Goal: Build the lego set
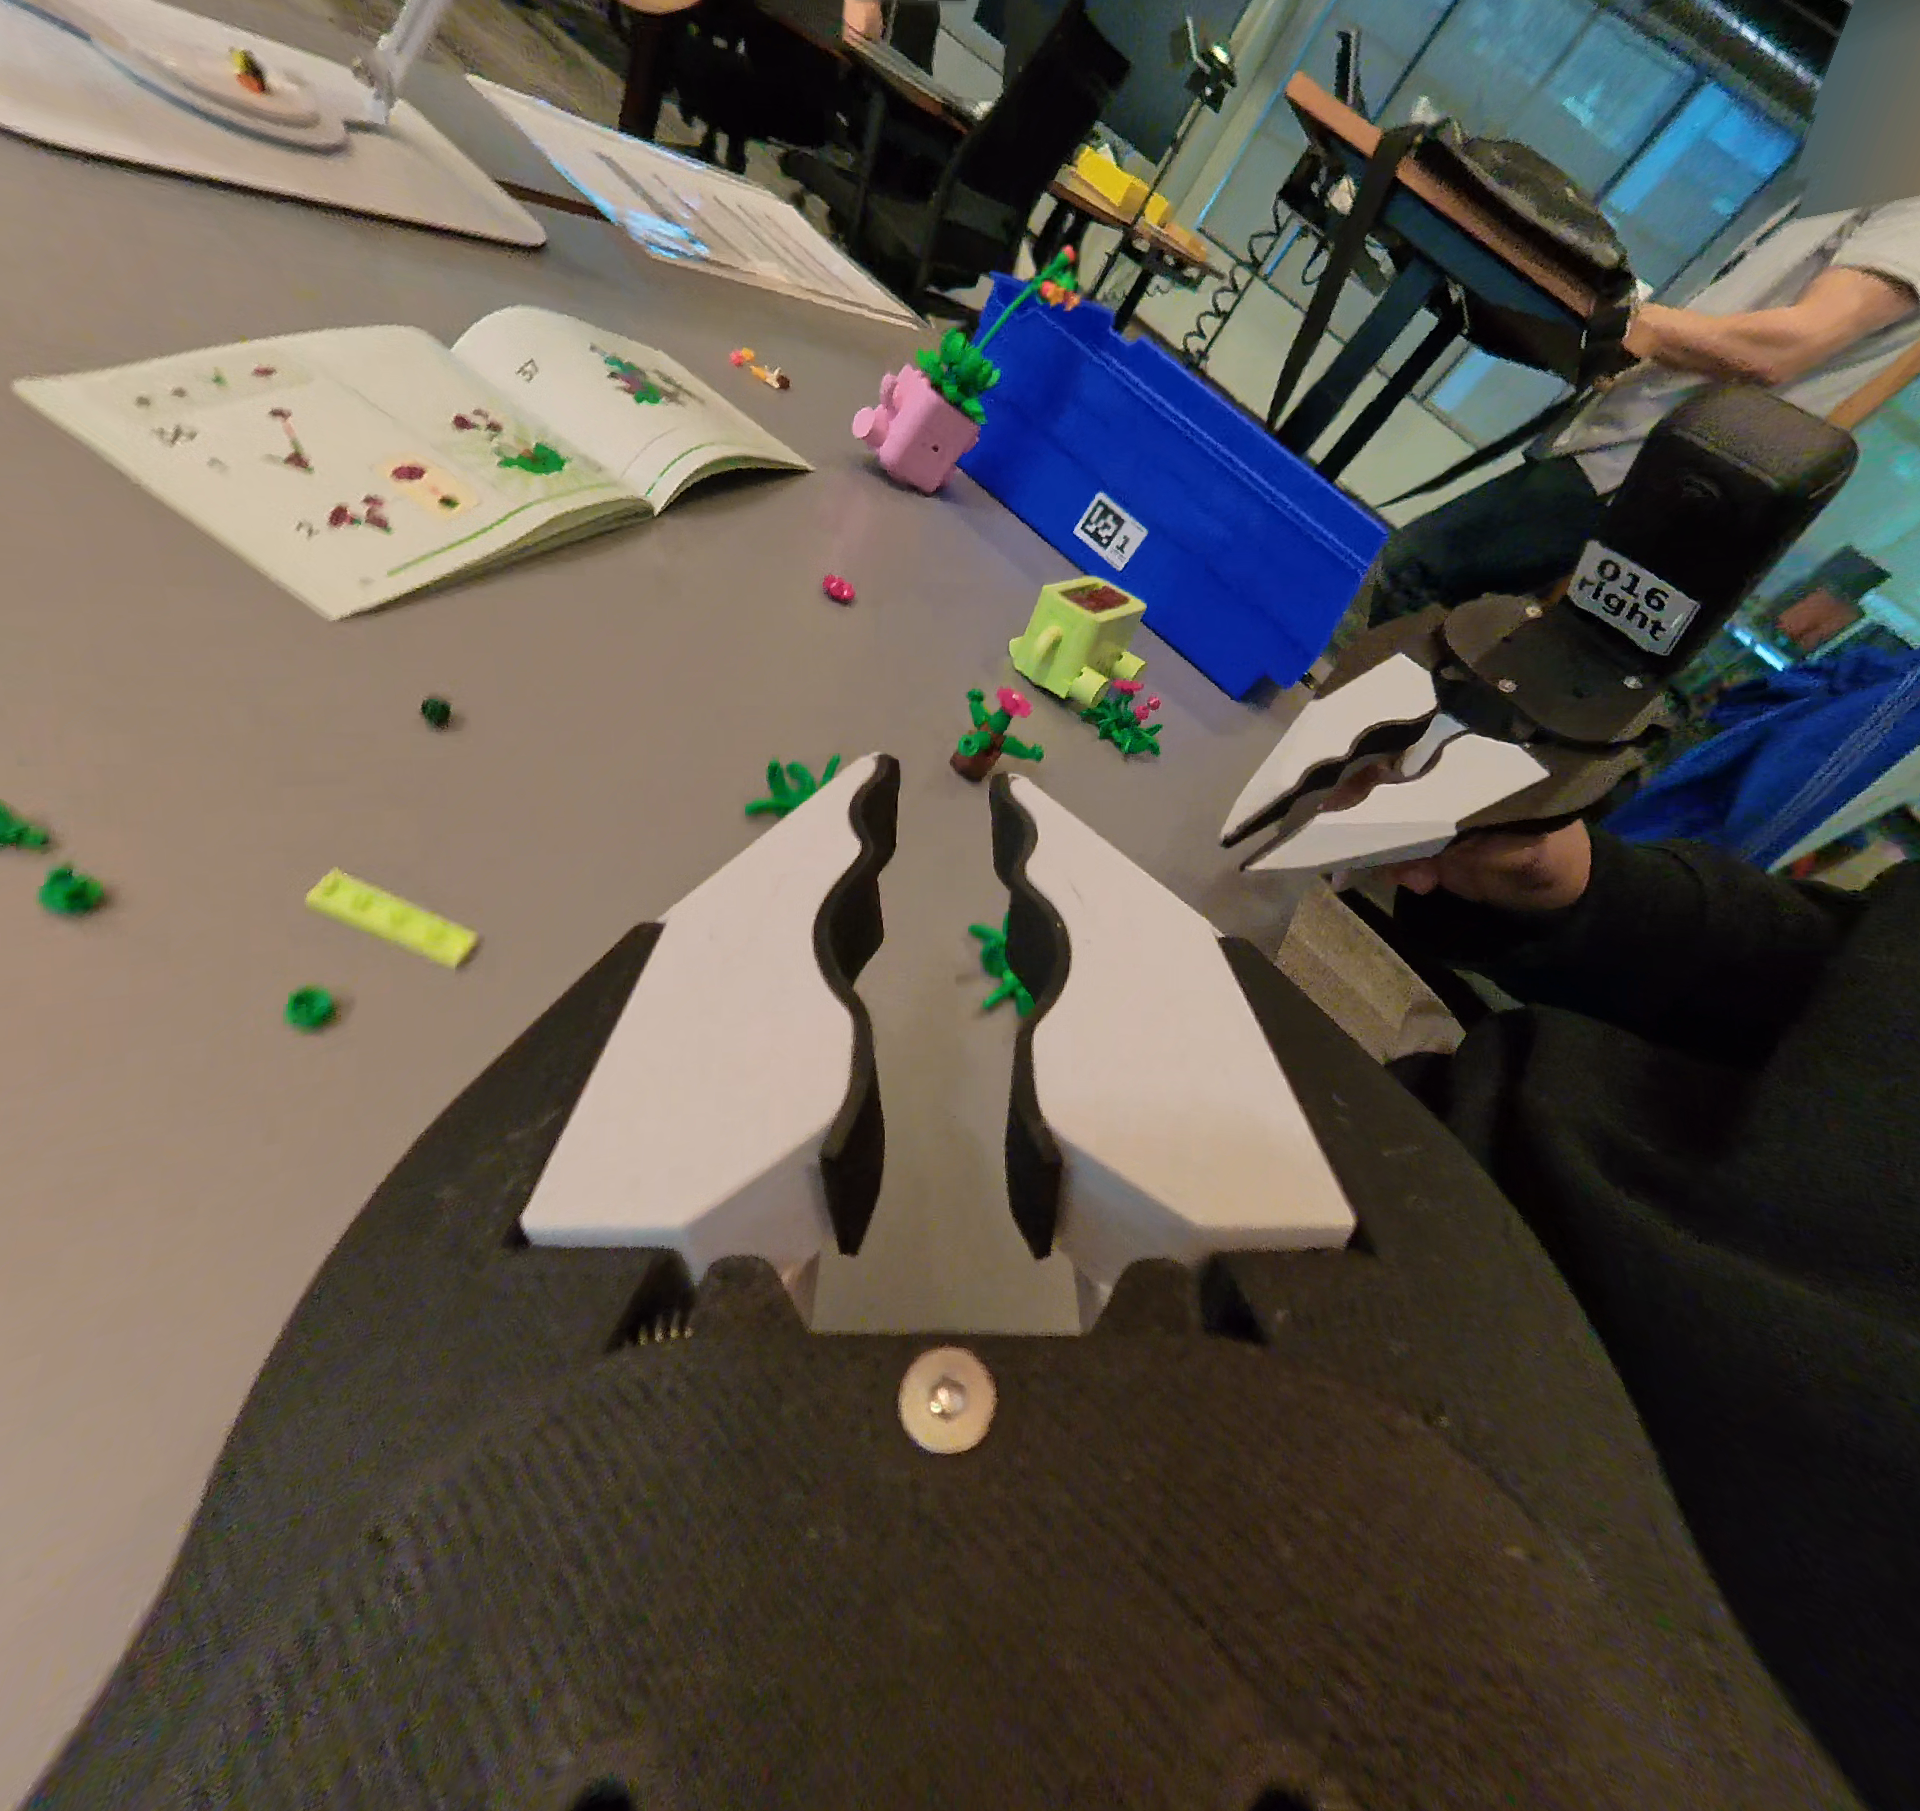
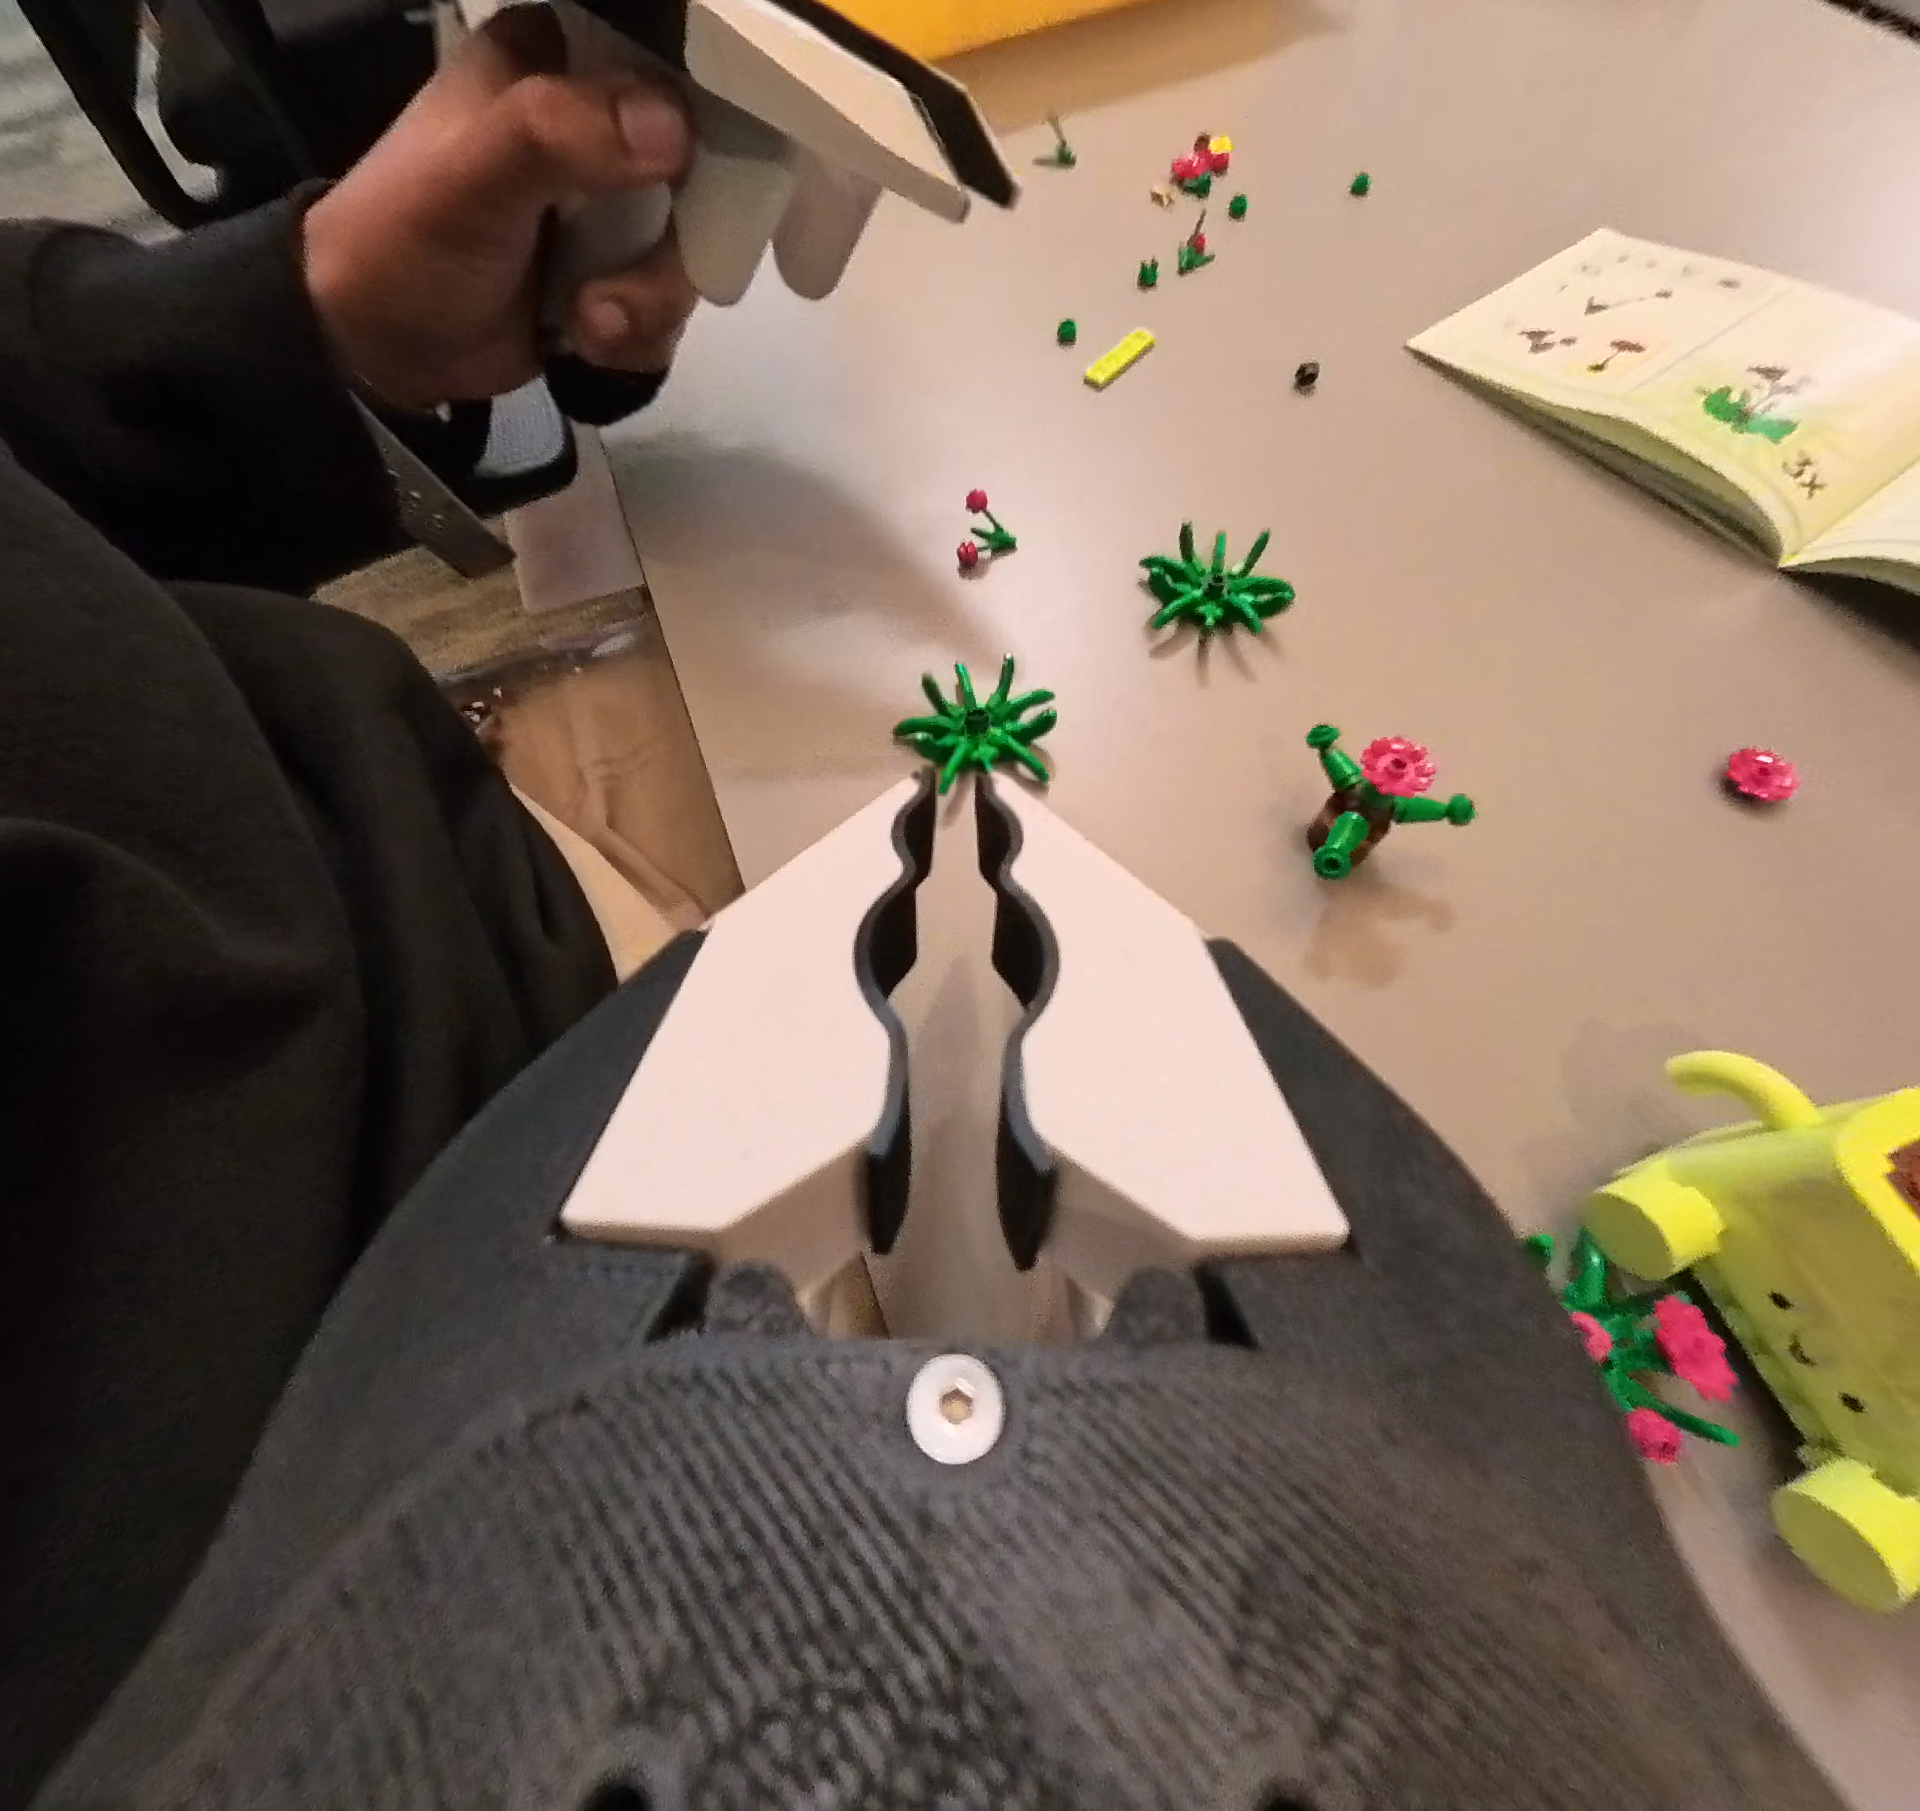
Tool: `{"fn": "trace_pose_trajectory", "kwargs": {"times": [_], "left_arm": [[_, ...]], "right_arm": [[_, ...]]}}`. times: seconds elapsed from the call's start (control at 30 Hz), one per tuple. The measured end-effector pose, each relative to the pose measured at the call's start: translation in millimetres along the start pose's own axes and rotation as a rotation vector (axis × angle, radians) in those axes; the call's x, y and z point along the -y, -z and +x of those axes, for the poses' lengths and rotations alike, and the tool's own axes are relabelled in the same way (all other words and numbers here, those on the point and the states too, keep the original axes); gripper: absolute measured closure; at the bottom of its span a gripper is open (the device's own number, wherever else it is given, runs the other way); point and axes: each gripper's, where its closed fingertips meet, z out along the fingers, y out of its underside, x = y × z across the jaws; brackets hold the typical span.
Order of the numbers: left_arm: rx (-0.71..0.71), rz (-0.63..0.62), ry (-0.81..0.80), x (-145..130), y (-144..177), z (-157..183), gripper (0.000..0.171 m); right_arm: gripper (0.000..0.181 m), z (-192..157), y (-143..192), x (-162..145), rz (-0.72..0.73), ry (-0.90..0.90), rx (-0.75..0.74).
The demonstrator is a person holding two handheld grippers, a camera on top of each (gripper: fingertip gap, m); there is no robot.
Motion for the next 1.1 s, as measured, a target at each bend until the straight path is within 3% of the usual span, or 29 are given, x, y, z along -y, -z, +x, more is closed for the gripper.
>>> {"fn": "trace_pose_trajectory", "kwargs": {"times": [0.33, 0.5, 0.63, 0.77, 0.87, 1.1], "left_arm": [[-0.008, 0.048, -0.106, 70, -55, -21, 0.159], [-0.047, 0.197, -0.078, 94, -67, -26, 0.167], [-0.070, 0.175, -0.101, 79, -76, -22, 0.169], [-0.215, 0.171, -0.047, 74, -76, -6, 0.164], [-0.191, 0.163, -0.063, 69, -73, -10, 0.165], [-0.210, 0.236, 0.033, 79, -55, -29, 0.164]], "right_arm": [[0.157, 1, -4, 31, 0.133, -0.023, -0.089], [0.157, 4, -4, 39, 0.152, -0.040, -0.120], [0.158, 7, -6, 40, 0.122, -0.081, -0.101], [0.165, 15, -13, 38, 0.037, -0.095, -0.106], [0.163, 19, -20, 41, -0.021, -0.103, -0.084], [0.170, 12, -44, 24, -0.308, 0.028, 0.013]]}}
